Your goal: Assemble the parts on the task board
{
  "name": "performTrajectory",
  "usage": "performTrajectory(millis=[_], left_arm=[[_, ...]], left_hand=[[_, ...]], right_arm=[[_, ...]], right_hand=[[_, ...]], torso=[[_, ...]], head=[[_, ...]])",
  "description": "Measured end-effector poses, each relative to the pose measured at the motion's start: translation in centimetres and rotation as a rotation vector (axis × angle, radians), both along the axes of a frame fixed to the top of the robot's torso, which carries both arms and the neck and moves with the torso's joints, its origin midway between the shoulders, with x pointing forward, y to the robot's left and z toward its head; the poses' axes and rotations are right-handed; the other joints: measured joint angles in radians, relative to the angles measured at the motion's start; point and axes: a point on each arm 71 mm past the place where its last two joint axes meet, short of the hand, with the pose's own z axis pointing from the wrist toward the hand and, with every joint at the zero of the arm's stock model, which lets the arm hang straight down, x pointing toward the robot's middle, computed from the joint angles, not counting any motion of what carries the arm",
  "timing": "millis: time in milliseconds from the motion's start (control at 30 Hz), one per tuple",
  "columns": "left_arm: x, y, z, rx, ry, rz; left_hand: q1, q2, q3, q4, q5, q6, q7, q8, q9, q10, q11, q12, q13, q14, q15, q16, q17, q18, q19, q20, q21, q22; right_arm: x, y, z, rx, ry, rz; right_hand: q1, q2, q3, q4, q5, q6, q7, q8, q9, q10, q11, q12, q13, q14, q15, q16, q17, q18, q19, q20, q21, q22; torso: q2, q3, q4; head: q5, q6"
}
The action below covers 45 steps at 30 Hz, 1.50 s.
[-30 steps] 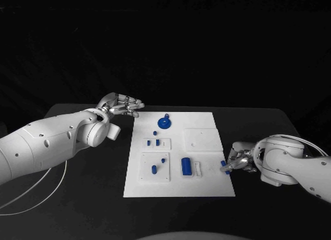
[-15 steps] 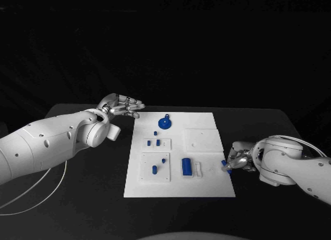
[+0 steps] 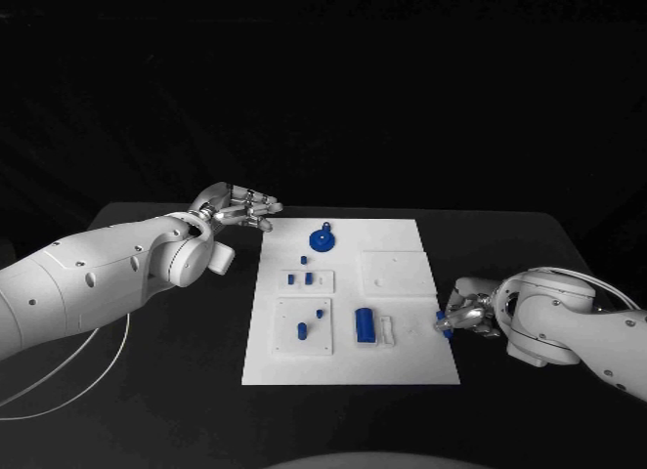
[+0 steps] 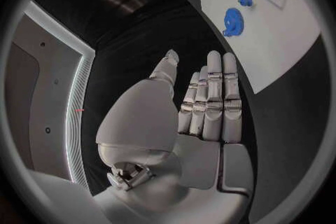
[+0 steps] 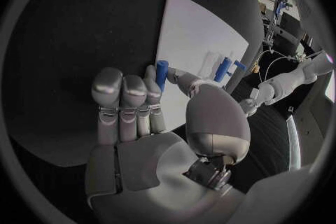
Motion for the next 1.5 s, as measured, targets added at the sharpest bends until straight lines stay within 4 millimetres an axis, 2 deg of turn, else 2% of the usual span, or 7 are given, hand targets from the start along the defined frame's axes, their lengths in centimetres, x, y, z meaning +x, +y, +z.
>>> performTrajectory(millis=[233,533,600,733,900,1200,1500], left_arm=[[0.1,0.1,-0.1,0.002,0.006,0.001],[0.1,-0.4,-0.2,0.002,0.018,-0.011],[0.1,-0.5,-0.2,0.001,0.02,-0.014],[0.1,-0.6,-0.2,0.001,0.021,-0.02],[0.1,-0.7,-0.2,0.002,0.021,-0.021],[0.1,-1.2,-0.3,0.0,0.021,-0.032],[0.1,-1.8,-0.3,-0.001,0.022,-0.044]], left_hand=[[0.0,0.0,-0.002,0.002,0.0,0.0,0.0,0.0,0.0,0.0,0.0,0.0,0.0,0.0,0.0,0.0,0.0,0.0,0.0,0.0,0.0,-0.002],[0.0,0.0,-0.003,0.003,0.0,0.0,0.0,0.0,0.0,-0.004,0.004,0.0,0.0,0.0,0.0,0.0,0.0,0.0,0.0,0.0,0.0,-0.004],[0.0,0.0,-0.003,0.003,0.003,0.0,0.0,0.0,0.0,-0.004,0.004,0.0,0.0,0.0,0.0,0.0,0.0,0.0,0.0,0.0,0.0,-0.005],[0.0,0.0,-0.003,0.003,0.004,0.0,0.0,0.0,0.0,-0.004,0.004,0.0,0.0,0.0,0.0,0.0,0.0,0.0,0.0,0.0,0.0,-0.005],[0.0,0.0,-0.003,0.003,0.004,-0.02,0.005,0.0,0.0,-0.013,0.006,0.0,0.0,0.0,0.0,0.0,-0.002,0.0,0.0,0.0,0.0,-0.008],[0.0,0.0,-0.003,0.003,0.004,-0.02,0.005,0.0,0.0,-0.013,0.006,0.0,0.0,-0.003,0.003,0.0,-0.002,0.0,0.0,0.0,0.0,-0.01],[0.0,0.0,-0.003,0.003,0.004,-0.023,0.009,0.0,0.0,-0.012,0.006,0.0,0.0,-0.003,0.003,0.0,-0.002,0.0,0.0,0.0,0.0,-0.012]], right_arm=[[-0.1,-0.7,0.3,0.024,0.009,-0.031],[2.0,-1.7,3.3,0.046,-0.046,-0.077],[2.0,-1.5,3.6,0.05,-0.052,-0.071],[1.9,-0.6,4.2,0.061,-0.061,-0.05],[1.4,1.4,4.4,0.078,-0.067,-0.002],[-0.1,5.8,2.7,0.113,-0.03,0.09],[-0.9,7.7,1.4,0.123,-0.008,0.123]], right_hand=[[-0.002,0.0,-0.003,-0.003,-0.001,-0.001,0.001,0.0,0.0,0.0,0.0,0.0,-0.001,0.0,0.0,0.0,-0.002,0.0,0.0,0.0,-0.004,0.0],[-0.002,0.0,-0.001,-0.005,-0.028,-0.001,0.002,-0.003,-0.003,0.0,0.0,-0.005,-0.003,0.0,0.0,-0.004,-0.003,0.0,0.0,0.0,-0.004,0.0],[-0.002,0.001,0.018,-0.024,-0.033,-0.001,0.002,-0.005,-0.005,0.0,0.0,-0.005,-0.003,0.0,0.0,-0.004,-0.003,0.0,0.0,0.0,-0.004,0.0],[-0.002,0.001,0.019,-0.022,-0.035,-0.001,0.002,-0.006,-0.005,0.0,0.0,-0.005,-0.004,0.0,0.0,-0.004,-0.005,0.0,0.0,0.0,-0.006,0.0],[-0.002,0.0,0.021,-0.021,-0.032,-0.001,0.002,-0.007,-0.005,0.0,0.0,-0.009,-0.006,0.0,0.0,-0.008,-0.008,0.0,0.0,0.0,-0.009,0.0],[0.002,-0.004,0.021,-0.021,-0.027,-0.001,0.002,-0.003,-0.004,0.0,0.0,-0.009,-0.007,-0.001,0.001,-0.014,-0.012,0.0,0.0,0.0,-0.013,0.0],[0.002,-0.004,0.021,-0.021,-0.018,-0.003,0.003,-0.003,0.001,0.0,0.0,-0.009,-0.008,-0.001,0.001,-0.018,-0.015,0.0,0.0,0.0,-0.017,0.0]], torso=[[0.0,-0.0003,0.0002],[0.0,-0.0013,0.002],[0.0,-0.0013,0.0015],[0.001,-0.0012,0.0015],[0.001,-0.001,0.0015],[0.0,-0.0011,0.0009],[0.001,-0.0011,0.0018]], head=[[-0.002,-0.001],[-0.004,0.005],[-0.002,0.005],[-0.001,0.005],[0.0,0.004],[0.0,0.005],[0.003,0.006]])
